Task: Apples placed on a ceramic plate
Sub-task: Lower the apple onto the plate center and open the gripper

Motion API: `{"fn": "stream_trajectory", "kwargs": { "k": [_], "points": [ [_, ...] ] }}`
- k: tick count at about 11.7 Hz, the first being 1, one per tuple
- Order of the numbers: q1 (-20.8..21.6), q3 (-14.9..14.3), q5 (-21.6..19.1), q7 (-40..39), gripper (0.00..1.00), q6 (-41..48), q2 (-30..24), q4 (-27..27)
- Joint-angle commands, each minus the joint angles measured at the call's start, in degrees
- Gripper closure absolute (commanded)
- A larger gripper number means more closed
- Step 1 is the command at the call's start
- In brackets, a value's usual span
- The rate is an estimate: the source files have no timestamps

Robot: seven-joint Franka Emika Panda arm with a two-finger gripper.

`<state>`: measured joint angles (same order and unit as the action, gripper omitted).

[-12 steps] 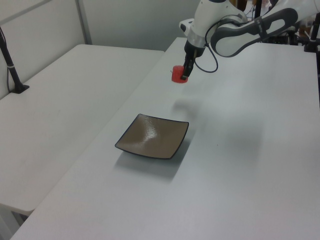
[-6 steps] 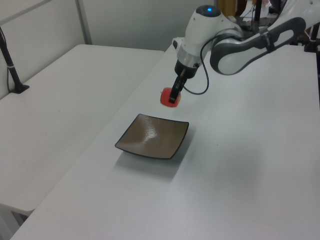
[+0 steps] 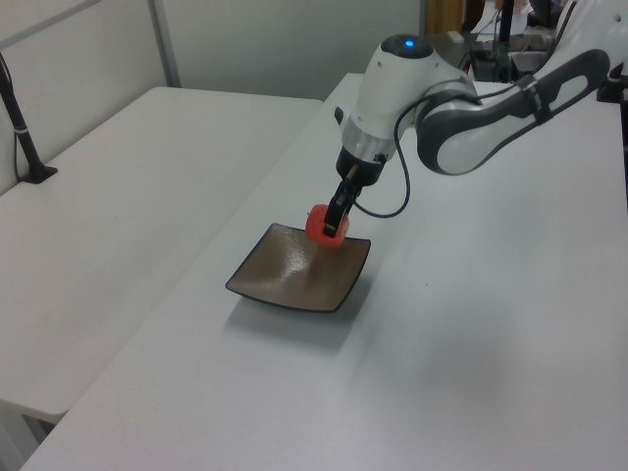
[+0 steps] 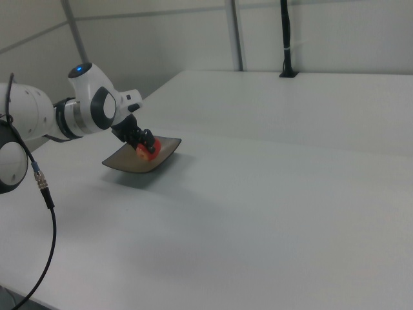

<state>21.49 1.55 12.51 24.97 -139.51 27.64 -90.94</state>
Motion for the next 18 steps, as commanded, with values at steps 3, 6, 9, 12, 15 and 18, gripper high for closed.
{"fn": "stream_trajectory", "kwargs": {
  "k": [3, 6, 9, 12, 15, 18],
  "points": [
    [0.66, 0.38, 1.12, 1.31, 0.0, -3.49, 1.54, -0.38],
    [0.66, 0.47, 1.55, 1.31, 0.0, -3.14, 0.76, -0.38],
    [0.05, 0.47, 0.5, 1.13, 0.0, 4.54, -3.27, -0.73],
    [-0.57, 0.47, -0.11, -2.89, 0.0, 22.02, -8.73, -1.17],
    [-2.76, 0.12, -3.98, -8.09, 0.0, 31.91, -16.01, -5.11],
    [-6.18, -1.63, -8.43, -10.29, 0.0, 32.64, -25.5, -11.18]
  ]
}}
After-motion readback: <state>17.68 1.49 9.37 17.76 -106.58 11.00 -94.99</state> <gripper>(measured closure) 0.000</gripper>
